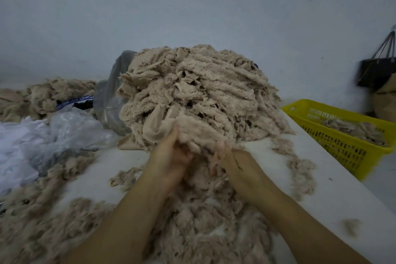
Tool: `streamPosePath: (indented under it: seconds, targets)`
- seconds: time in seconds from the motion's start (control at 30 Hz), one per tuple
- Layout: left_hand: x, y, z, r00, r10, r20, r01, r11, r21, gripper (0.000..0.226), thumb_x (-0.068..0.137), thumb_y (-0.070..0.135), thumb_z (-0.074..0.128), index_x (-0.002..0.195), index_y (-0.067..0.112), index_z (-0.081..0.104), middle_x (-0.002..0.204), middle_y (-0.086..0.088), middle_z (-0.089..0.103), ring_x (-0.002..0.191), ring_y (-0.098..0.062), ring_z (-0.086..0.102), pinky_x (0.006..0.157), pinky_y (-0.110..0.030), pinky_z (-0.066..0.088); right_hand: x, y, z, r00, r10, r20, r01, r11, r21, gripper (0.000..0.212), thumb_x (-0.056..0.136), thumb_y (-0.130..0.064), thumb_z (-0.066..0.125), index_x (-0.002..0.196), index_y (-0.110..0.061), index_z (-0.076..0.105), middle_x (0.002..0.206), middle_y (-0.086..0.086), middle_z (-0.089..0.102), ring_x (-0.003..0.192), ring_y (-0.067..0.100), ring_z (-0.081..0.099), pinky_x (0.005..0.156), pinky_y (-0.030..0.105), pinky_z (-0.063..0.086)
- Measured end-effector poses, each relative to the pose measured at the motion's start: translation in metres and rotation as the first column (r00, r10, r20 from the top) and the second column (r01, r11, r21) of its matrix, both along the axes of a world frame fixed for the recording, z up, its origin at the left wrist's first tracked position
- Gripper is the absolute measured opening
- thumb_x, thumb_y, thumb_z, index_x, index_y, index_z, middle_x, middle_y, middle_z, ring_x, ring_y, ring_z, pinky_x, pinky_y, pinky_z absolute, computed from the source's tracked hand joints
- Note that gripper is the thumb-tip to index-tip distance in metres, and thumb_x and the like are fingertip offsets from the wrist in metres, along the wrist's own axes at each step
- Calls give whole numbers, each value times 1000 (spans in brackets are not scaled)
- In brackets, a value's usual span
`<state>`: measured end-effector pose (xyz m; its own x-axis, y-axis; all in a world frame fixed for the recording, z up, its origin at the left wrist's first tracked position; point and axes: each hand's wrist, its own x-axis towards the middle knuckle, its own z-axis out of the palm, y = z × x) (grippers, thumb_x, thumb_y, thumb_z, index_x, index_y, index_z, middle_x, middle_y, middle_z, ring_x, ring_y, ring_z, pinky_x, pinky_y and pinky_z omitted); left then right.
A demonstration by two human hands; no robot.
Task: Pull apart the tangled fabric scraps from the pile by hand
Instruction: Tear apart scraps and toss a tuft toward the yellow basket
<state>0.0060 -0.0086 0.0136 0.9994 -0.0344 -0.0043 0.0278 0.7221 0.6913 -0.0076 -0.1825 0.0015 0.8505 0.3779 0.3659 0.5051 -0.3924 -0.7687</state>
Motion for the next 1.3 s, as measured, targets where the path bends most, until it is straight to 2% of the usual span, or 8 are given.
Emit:
streamPosePath:
  seconds: [0.13, 0.27, 0.47, 0.63, 0.8, 0.93, 1.07, 1.3]
  targets:
    - [-1, 15, 6, 997, 60, -42, -66, 983, -171, 38, 106, 28, 43, 133, 9, 60, 123, -8, 70, 112, -21, 68, 93, -34, 56, 14, -15, -2, 970, -239, -41, 227, 955, -192, 61, 93, -66, 30, 68, -14, 52, 71, -3, 55, 65, 14, 51, 65, 34, 40]
    - [-5, 1, 5, 999, -34, -12, 32, 991, -128, 38, 104, 30, 41, 120, 5, 64, 114, -13, 74, 99, -24, 74, 74, -35, 62, 15, -15, 1, 958, -267, 100, 280, 947, -154, 45, 83, -75, 40, 110, -39, 44, 116, -16, 34, 100, -6, 43, 81, 14, 36]
    - [-10, -11, 2, 986, -149, 68, 138, 980, 144, 44, 101, 37, 43, 132, 11, 60, 130, -10, 66, 119, -23, 64, 96, -38, 54, 13, -1, 4, 917, -256, 306, 319, 931, -178, 18, 95, -34, 55, 108, -24, 47, 101, -18, 37, 101, 3, 30, 76, 20, 27]
    - [2, -1, 4, 986, 166, 24, -167, 957, 236, 43, 107, 37, 34, 107, 7, 65, 85, -3, 76, 64, -9, 69, 54, -20, 54, 19, -18, 4, 914, -400, -75, 404, 913, 58, 23, 97, -32, 49, 93, -9, 52, 72, -3, 47, 69, 22, 49, 55, 30, 34]
    - [7, 23, 6, 964, 261, -56, -246, 950, 190, 42, 107, 40, 38, 84, 14, 62, 57, 4, 57, 43, -7, 45, 39, -17, 38, 30, -31, 7, 810, -296, -506, 512, 778, 364, 39, 96, -57, 45, 113, -27, 64, 119, -5, 60, 105, 18, 59, 86, 37, 44]
    - [-4, 1, 1, 986, 154, 67, -140, 533, 835, 68, 82, 86, 37, 78, 32, 79, 88, 12, 71, 84, -7, 63, 77, -23, 46, 26, -23, 6, 855, -251, -454, 443, 808, 387, 28, 98, -54, 44, 106, -32, 60, 110, -18, 53, 93, 3, 53, 86, 31, 39]
    - [-15, -18, 0, 978, -74, 197, -171, 261, 950, 66, 66, 99, 26, 94, 54, 66, 113, 30, 60, 108, 14, 51, 91, -9, 37, 18, -14, 5, 915, -199, -351, 306, 910, 281, 31, 99, -52, 41, 93, -53, 71, 101, -37, 65, 95, -15, 59, 84, 23, 42]
    - [-12, -24, 0, 943, 218, 253, -333, 674, 660, 25, 101, 38, 53, 101, 25, 74, 96, 0, 78, 90, -15, 73, 81, -33, 59, 14, -5, 0, 982, -166, -90, 149, 975, -166, 25, 100, -27, 44, 76, -27, 51, 73, -10, 57, 68, 8, 51, 57, 22, 37]
